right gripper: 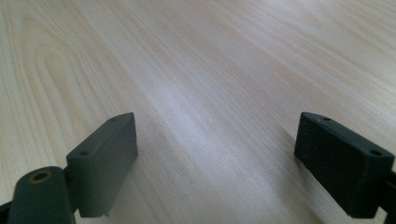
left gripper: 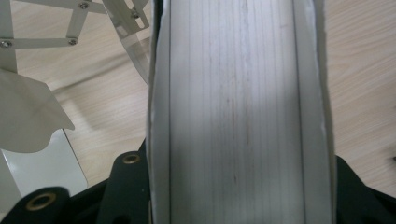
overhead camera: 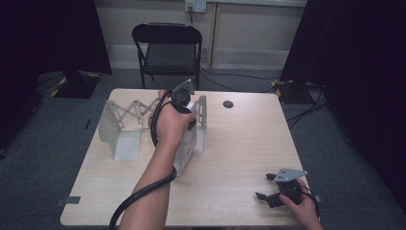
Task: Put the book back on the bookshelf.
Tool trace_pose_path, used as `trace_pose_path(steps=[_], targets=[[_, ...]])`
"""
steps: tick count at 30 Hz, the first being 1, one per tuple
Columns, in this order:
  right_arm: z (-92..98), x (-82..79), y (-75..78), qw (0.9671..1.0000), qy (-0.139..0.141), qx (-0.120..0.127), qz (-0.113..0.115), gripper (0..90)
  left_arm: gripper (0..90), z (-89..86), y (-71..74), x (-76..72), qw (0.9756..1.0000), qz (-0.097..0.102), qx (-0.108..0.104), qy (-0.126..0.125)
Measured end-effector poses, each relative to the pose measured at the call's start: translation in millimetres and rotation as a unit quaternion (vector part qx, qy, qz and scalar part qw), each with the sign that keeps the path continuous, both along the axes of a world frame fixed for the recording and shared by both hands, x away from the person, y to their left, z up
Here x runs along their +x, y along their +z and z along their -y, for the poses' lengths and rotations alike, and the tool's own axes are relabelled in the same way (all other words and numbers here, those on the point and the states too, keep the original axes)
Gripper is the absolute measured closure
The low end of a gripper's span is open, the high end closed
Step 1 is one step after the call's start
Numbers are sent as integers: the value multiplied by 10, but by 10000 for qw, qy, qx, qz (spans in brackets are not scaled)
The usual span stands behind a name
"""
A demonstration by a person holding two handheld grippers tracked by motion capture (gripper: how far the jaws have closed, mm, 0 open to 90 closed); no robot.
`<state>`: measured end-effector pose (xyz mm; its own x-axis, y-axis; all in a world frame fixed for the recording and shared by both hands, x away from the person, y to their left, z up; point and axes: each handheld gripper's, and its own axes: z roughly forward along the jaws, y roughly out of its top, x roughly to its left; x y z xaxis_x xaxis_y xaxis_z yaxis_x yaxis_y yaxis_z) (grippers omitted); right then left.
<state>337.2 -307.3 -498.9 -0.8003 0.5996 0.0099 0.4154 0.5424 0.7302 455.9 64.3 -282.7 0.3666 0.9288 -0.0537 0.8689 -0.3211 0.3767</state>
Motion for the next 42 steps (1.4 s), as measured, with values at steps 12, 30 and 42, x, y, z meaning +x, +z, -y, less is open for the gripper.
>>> trace_pose_path(steps=[12, 30, 42], targets=[[1, 2, -1, 10000, 7, -3, 14, 124, 529, 50, 4, 66, 9999, 27, -32, 92], [0, 1, 0, 10000, 4, 0, 6, 124, 530, 93, 18, 179, 9997, 38, 13, 225], [0, 2, 0, 10000, 5, 0, 6, 124, 530, 132, 14, 240, 9998, -18, 23, 196]])
